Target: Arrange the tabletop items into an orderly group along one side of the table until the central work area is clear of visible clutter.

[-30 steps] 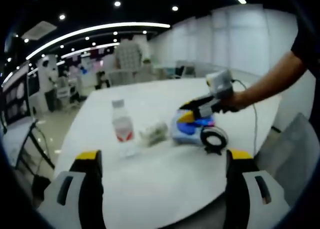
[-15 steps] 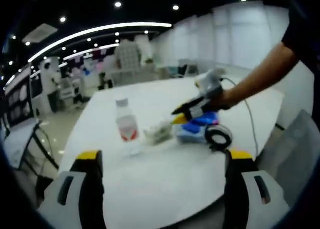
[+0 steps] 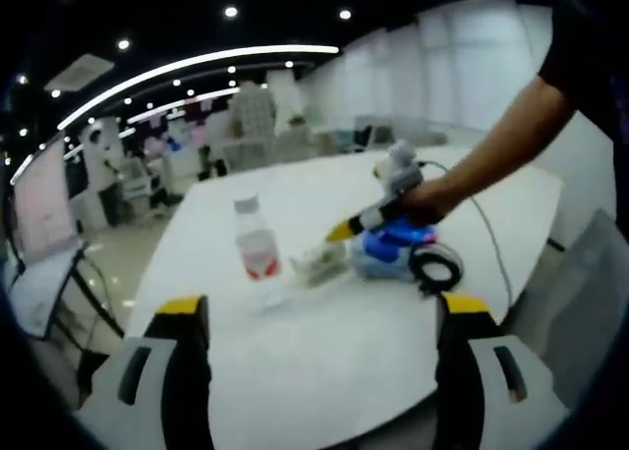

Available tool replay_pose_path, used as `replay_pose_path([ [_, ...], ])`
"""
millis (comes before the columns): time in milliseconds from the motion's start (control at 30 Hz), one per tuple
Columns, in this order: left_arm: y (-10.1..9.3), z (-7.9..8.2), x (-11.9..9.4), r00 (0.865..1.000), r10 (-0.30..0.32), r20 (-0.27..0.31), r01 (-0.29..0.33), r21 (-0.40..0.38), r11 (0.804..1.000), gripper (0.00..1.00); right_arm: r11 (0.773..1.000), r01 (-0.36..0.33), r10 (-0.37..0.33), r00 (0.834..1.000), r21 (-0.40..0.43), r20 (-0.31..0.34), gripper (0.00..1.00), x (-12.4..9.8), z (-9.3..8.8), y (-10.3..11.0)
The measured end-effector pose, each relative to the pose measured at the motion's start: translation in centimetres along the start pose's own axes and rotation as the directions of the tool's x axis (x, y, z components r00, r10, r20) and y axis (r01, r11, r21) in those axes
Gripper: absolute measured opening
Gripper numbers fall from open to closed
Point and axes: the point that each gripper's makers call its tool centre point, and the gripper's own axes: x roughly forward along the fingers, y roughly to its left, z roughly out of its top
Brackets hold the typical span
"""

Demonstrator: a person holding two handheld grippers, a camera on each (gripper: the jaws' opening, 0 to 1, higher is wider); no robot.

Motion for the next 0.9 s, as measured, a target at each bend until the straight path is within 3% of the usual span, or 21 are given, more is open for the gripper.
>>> replay_pose_path([
  [67, 0.0, -0.2, 0.1, 1.000, 0.000, -0.009, 0.000, 0.000, 1.000, 0.91, 0.997, -0.030, 0.028, 0.999, 0.070, 0.018, 0.10, 0.0, 0.2, 0.5],
  [267, 0.0, -0.2, 0.1, 1.000, 0.002, -0.014, -0.002, 0.008, 1.000, 0.90, 0.992, -0.060, 0.056, 0.998, 0.108, 0.043, 0.02, -0.4, 0.7, 1.2],
  [633, -0.2, -0.4, 0.2, 1.000, -0.009, -0.020, 0.009, 0.018, 1.000, 0.90, 0.998, -0.061, 0.061, 0.997, 0.010, 0.043, 0.01, -2.0, 2.6, 2.6],
  [900, -0.2, -0.6, 0.2, 1.000, -0.011, -0.025, 0.012, 0.019, 1.000, 0.90, 0.992, -0.064, 0.064, 0.998, -0.108, 0.003, 0.01, -3.0, 4.0, 3.9],
])
